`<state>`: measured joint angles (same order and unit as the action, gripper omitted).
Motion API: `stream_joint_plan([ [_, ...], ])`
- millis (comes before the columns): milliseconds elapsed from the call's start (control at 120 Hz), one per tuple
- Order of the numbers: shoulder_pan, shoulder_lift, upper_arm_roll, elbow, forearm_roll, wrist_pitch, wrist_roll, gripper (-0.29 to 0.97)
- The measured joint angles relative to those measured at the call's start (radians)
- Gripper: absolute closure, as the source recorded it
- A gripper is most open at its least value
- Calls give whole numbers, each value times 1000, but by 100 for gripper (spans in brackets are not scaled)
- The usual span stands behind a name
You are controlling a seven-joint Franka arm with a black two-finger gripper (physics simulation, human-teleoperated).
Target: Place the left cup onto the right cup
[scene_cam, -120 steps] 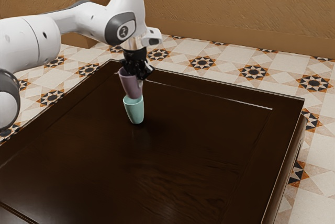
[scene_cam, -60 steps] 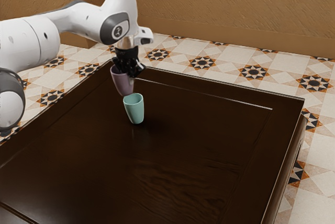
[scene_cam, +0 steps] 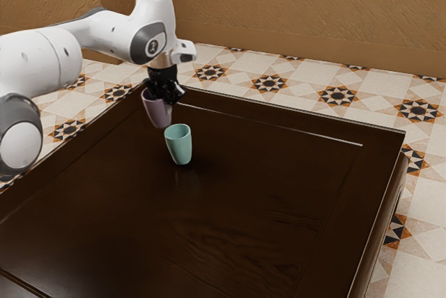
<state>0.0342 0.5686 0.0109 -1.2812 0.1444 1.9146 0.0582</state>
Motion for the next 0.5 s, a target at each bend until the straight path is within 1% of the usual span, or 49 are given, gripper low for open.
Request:
stream_joint_plan([
  [233,0,25,-31,49,-1,2,12,78],
  [358,-1,26,-52,53,-1,1,16,78],
  [500,-2,14,-57,38,-1,-4,13,78],
])
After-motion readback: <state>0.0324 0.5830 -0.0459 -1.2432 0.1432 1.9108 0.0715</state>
